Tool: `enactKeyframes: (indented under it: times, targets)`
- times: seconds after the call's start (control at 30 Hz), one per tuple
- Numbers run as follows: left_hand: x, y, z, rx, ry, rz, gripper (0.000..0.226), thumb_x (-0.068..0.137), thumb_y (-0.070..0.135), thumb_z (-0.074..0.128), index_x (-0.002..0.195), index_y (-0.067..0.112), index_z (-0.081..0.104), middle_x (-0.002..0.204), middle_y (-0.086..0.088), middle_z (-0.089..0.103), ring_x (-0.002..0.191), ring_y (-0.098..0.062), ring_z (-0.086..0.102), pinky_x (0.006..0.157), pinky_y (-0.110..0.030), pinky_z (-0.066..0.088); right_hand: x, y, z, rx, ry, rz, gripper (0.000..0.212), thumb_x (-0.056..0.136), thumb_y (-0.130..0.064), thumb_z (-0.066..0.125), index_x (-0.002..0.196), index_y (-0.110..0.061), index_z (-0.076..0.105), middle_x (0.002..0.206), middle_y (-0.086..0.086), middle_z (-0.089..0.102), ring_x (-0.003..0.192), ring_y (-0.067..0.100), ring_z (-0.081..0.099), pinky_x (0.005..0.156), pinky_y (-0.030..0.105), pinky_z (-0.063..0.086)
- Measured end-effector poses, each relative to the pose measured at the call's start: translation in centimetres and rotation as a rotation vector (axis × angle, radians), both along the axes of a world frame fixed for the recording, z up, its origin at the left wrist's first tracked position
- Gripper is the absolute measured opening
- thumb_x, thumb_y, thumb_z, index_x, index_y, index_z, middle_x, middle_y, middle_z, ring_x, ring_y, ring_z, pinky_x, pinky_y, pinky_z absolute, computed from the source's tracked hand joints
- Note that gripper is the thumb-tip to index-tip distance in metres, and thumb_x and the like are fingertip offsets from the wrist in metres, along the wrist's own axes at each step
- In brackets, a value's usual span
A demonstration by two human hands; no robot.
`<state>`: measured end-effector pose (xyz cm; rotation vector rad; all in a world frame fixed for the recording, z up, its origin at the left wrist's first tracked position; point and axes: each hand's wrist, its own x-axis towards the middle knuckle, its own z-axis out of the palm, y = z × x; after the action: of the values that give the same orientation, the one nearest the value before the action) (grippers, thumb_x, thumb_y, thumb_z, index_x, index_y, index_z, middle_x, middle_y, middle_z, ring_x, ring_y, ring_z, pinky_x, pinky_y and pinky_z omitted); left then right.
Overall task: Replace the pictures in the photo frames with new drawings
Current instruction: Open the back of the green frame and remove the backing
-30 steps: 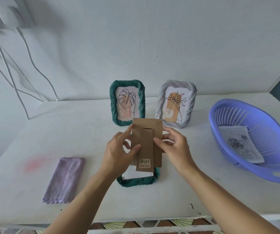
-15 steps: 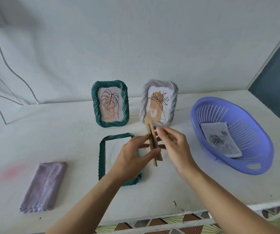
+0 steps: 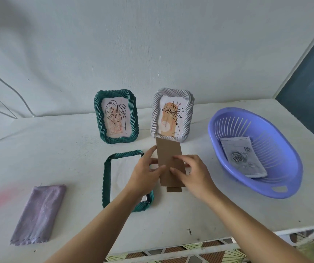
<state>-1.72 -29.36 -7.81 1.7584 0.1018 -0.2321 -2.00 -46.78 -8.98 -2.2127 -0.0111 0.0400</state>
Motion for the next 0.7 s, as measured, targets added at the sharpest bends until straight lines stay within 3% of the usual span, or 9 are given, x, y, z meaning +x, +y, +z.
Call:
enactKeyframes:
  times: [0.1, 0.17, 0.23, 0.3, 0.37, 0.53, 0.7]
  targets:
    - [0.7, -0.7, -0.7, 0.197, -0.065, -0.045, 0.061, 0.091, 0.013, 0.068, 0.140, 0.040, 0.045, 0.109, 0.006, 0.062, 0.084, -0.012, 0.071, 0.082, -0.034, 0.060, 0.6, -0.8, -0.3, -0.072, -0.014, -0.009, 0.048, 0.081, -0.034, 0.079, 0.126, -0.027, 0.064, 0.120, -0.001, 0.052, 0.109, 0.013, 0.056, 0.095, 0.020, 0.042]
    - [1.3, -0.9, -0.7, 0.371, -0.166, -0.102, 0.044, 0.090, 0.016, 0.069, 0.127, 0.035, 0.055, 0.103, 0.006, 0.060, 0.081, -0.009, 0.068, 0.075, -0.020, 0.056, 1.0, -1.4, -0.8, -0.152, -0.037, -0.005, 0.049, 0.080, -0.036, 0.080, 0.124, -0.023, 0.065, 0.119, -0.002, 0.052, 0.112, 0.014, 0.054, 0.097, 0.023, 0.042]
    - [1.8, -0.8, -0.7, 0.668, -0.277, -0.182, 0.027, 0.089, 0.026, 0.069, 0.115, 0.022, 0.064, 0.099, 0.000, 0.063, 0.086, -0.016, 0.061, 0.079, -0.027, 0.051, 1.2, -1.8, -1.4, -0.207, -0.038, 0.015, 0.047, 0.080, -0.038, 0.079, 0.122, -0.021, 0.066, 0.119, -0.002, 0.053, 0.115, 0.016, 0.053, 0.097, 0.025, 0.042]
    - [1.9, -0.9, -0.8, 0.973, -0.331, -0.229, 0.032, 0.090, 0.041, 0.064, 0.113, 0.018, 0.067, 0.100, -0.003, 0.065, 0.098, -0.024, 0.055, 0.084, -0.035, 0.045, 1.1, -1.9, -2.0, -0.271, -0.056, 0.036, 0.043, 0.082, -0.040, 0.077, 0.120, -0.021, 0.068, 0.120, -0.003, 0.054, 0.114, 0.018, 0.052, 0.097, 0.030, 0.043]
    - [1.8, -1.0, -0.9, 1.131, -0.354, -0.242, 0.037, 0.091, 0.049, 0.059, 0.115, 0.023, 0.068, 0.109, 0.001, 0.066, 0.106, -0.025, 0.052, 0.088, -0.036, 0.040, 1.0, -1.8, -2.4, -0.328, -0.103, 0.042, 0.041, 0.081, -0.042, 0.077, 0.116, -0.022, 0.071, 0.119, -0.003, 0.055, 0.110, 0.019, 0.054, 0.094, 0.038, 0.046]
    - [1.3, -0.6, -1.7, 1.154, -0.430, -0.194, 0.039, 0.090, 0.057, 0.058, 0.121, 0.035, 0.068, 0.127, 0.007, 0.056, 0.115, -0.023, 0.050, 0.088, -0.038, 0.031, 1.0, -1.8, -3.3, -0.393, -0.242, 0.052, 0.036, 0.078, -0.037, 0.081, 0.109, -0.021, 0.073, 0.116, 0.000, 0.059, 0.099, 0.026, 0.060, 0.079, 0.044, 0.052]
    - [1.0, 0.0, -2.7, 1.071, -0.497, -0.195, 0.029, 0.085, 0.053, 0.064, 0.105, 0.034, 0.074, 0.107, 0.011, 0.067, 0.097, -0.024, 0.053, 0.075, -0.037, 0.026, 1.1, -1.4, -2.7, -0.457, -0.225, 0.049, 0.035, 0.077, -0.036, 0.080, 0.108, -0.021, 0.072, 0.115, 0.000, 0.058, 0.102, 0.027, 0.057, 0.081, 0.044, 0.050]
